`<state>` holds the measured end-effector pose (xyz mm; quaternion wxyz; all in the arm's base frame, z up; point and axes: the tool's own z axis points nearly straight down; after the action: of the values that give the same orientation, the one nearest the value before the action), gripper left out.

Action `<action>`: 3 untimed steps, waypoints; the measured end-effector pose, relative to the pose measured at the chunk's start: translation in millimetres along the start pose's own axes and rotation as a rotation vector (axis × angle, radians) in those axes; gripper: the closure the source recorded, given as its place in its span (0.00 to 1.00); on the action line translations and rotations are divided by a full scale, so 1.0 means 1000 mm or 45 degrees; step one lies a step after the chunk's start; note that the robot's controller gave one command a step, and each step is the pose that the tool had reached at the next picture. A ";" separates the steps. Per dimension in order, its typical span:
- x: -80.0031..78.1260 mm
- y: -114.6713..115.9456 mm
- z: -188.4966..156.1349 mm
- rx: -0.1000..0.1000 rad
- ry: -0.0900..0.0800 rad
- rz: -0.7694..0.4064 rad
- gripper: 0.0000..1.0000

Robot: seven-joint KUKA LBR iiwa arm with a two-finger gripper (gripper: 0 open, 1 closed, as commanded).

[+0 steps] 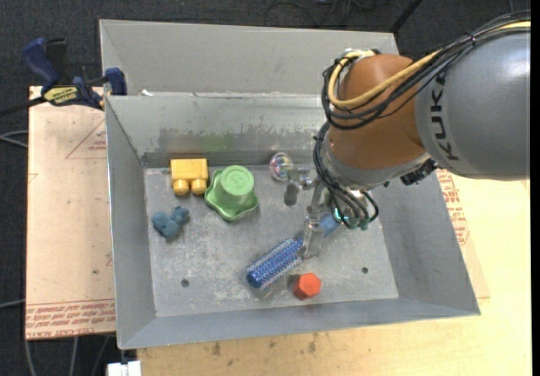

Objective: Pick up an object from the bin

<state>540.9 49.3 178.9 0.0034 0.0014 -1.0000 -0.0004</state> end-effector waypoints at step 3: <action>0.012 -0.003 0.110 0.000 -0.010 -0.422 0.00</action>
Offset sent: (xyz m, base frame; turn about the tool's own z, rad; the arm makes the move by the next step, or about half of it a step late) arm -0.0131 -0.0054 -0.1089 -0.3369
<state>528.6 46.3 68.6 -0.0004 0.1663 -0.9861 -0.0008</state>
